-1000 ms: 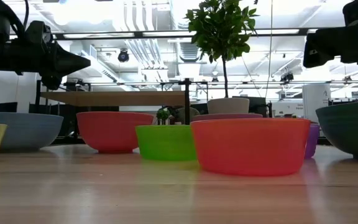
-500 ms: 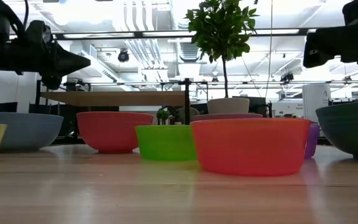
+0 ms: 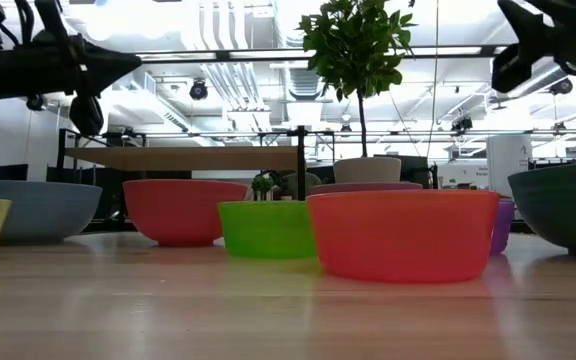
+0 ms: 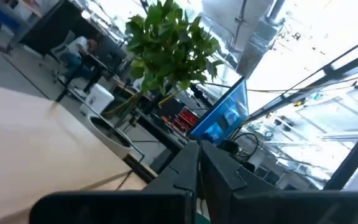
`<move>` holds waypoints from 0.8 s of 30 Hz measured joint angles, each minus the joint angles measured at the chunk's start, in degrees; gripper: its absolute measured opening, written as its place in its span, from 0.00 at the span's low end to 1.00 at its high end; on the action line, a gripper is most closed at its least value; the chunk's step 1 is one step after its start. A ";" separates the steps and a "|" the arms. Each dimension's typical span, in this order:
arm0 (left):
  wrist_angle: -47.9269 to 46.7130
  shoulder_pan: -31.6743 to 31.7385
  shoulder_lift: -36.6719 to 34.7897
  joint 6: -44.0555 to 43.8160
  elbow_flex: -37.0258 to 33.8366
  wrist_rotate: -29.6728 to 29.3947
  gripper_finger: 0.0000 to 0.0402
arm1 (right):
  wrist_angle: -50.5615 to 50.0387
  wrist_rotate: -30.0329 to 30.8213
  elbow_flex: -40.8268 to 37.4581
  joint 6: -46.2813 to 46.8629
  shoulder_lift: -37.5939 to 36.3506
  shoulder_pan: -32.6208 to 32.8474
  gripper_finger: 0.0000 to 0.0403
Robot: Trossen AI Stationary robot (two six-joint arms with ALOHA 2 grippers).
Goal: Place and stack bowls onto a shelf
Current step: Put the blue bowl on the shelf
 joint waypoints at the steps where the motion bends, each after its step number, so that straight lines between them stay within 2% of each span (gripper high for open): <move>1: 0.07 0.00 -0.02 1.31 0.00 -0.86 0.00 | -0.28 -0.01 0.38 -0.14 0.30 0.00 0.17; 3: 0.05 0.00 0.00 1.98 0.00 -2.47 0.00 | -0.04 0.03 1.37 -1.45 0.87 0.00 0.17; 6: 2.97 0.00 0.03 -3.14 -0.02 -3.23 0.00 | 0.16 0.15 3.18 -3.84 2.57 -0.01 0.17; 11: 14.52 -0.09 0.51 -5.12 0.23 5.15 0.00 | -4.44 3.18 8.64 -4.24 7.46 -0.02 0.17; 15: 12.89 -0.21 1.65 -6.46 5.10 8.73 0.00 | -12.21 3.62 14.07 -5.31 12.93 -0.02 0.17; 17: 6.78 -0.22 3.17 -6.27 8.84 8.74 0.00 | -14.87 3.64 16.40 -5.33 15.65 -0.02 0.17; 19: -3.54 -0.22 5.18 -5.70 13.76 8.83 0.00 | -16.57 3.64 18.35 -5.37 18.27 -0.02 0.17; 24: -43.98 -0.24 13.84 -5.83 29.64 7.62 0.00 | -17.68 4.41 21.04 -6.66 23.45 -0.02 0.17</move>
